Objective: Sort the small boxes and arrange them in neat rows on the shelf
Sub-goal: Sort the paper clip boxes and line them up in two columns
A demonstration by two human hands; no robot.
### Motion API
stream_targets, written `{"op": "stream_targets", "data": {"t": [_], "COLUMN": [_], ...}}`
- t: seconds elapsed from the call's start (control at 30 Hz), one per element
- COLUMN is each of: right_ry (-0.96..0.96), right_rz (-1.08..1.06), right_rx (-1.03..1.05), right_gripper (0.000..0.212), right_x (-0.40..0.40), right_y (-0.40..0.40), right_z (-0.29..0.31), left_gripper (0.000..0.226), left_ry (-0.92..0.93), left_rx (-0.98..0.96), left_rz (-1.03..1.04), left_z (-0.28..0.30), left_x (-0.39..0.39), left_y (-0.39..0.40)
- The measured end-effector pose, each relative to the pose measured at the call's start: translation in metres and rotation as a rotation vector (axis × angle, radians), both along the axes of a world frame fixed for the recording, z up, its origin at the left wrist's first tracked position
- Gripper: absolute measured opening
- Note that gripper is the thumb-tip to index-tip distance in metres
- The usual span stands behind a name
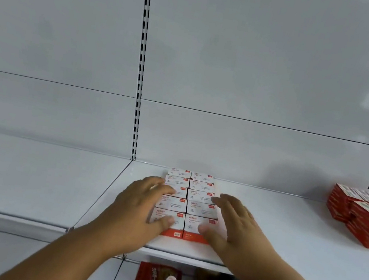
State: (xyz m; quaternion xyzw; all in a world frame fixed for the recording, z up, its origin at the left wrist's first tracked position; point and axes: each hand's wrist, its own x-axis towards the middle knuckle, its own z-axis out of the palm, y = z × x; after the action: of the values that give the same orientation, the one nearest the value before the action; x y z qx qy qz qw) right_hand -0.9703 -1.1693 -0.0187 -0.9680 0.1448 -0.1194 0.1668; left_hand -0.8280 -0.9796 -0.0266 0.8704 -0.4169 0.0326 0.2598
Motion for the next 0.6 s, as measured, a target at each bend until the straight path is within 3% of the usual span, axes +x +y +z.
{"op": "stream_targets", "data": {"t": [0.07, 0.13, 0.27, 0.6], "right_ry": [0.101, 0.176, 0.298, 0.356], "right_rz": [0.039, 0.047, 0.027, -0.045], "right_rx": [0.008, -0.022, -0.096, -0.135], "right_gripper": [0.075, 0.076, 0.074, 0.074], "right_x": [0.003, 0.005, 0.007, 0.011], "right_y": [0.0, 0.002, 0.011, 0.025], "right_z": [-0.002, -0.003, 0.0, -0.001], "left_gripper": [0.068, 0.068, 0.064, 0.066], "left_ry": [0.048, 0.053, 0.041, -0.083], "left_rx": [0.181, 0.253, 0.27, 0.293], "left_rz": [-0.066, -0.116, -0.147, -0.174], "left_z": [0.0, -0.004, -0.007, -0.014], "left_x": [0.002, 0.004, 0.006, 0.007], "left_y": [-0.002, -0.004, -0.005, -0.006]}}
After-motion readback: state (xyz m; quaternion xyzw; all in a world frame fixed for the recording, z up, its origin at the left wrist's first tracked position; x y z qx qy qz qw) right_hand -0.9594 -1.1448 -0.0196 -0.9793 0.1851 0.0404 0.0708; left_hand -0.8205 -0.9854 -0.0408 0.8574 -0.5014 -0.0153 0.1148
